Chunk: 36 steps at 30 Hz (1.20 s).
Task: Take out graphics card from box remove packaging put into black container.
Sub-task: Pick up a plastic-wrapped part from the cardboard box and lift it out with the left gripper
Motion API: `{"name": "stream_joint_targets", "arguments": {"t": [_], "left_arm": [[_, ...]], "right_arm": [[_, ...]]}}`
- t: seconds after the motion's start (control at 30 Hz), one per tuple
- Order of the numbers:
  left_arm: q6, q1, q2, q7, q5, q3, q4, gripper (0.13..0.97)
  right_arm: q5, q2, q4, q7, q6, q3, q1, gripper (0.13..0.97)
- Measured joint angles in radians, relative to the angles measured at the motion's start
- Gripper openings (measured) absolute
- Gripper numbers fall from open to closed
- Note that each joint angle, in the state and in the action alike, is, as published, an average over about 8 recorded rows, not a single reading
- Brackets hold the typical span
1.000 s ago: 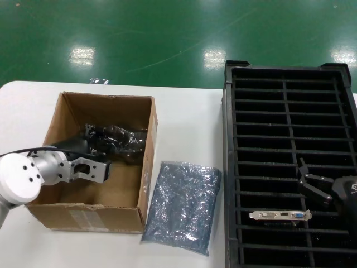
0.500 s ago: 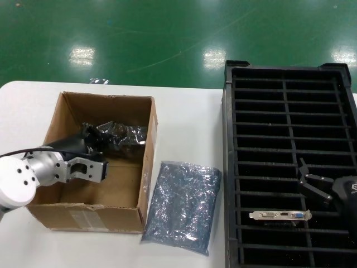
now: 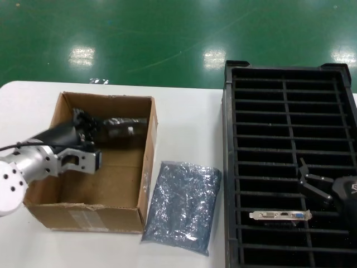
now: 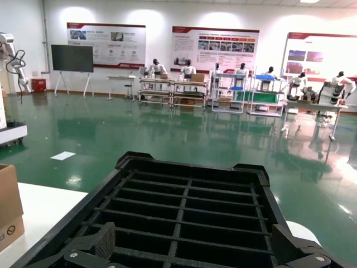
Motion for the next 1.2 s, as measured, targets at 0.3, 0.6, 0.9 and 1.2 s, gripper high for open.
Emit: {"name": "stream_joint_targets", "arguments": {"t": [0.3, 0.6, 0.9, 1.2], "left_arm": [[-0.032, 0.095, -0.041, -0.084, 0.092, -0.100, -0.187, 0.139], [-0.033, 0.253, -0.072, -0.154, 0.147, -0.224, -0.420, 0.139], [-0.013, 0.473, -0.113, -0.223, 0.140, -0.377, -0.717, 0.139], [-0.076, 0.666, -0.206, -0.190, 0.007, -0.421, -0.908, 0.139]], "right_arm": [[0.000, 0.000, 0.000, 0.000, 0.000, 0.000, 0.000, 0.966], [0.000, 0.000, 0.000, 0.000, 0.000, 0.000, 0.000, 0.966], [0.000, 0.000, 0.000, 0.000, 0.000, 0.000, 0.000, 0.966], [0.000, 0.000, 0.000, 0.000, 0.000, 0.000, 0.000, 0.966]]}}
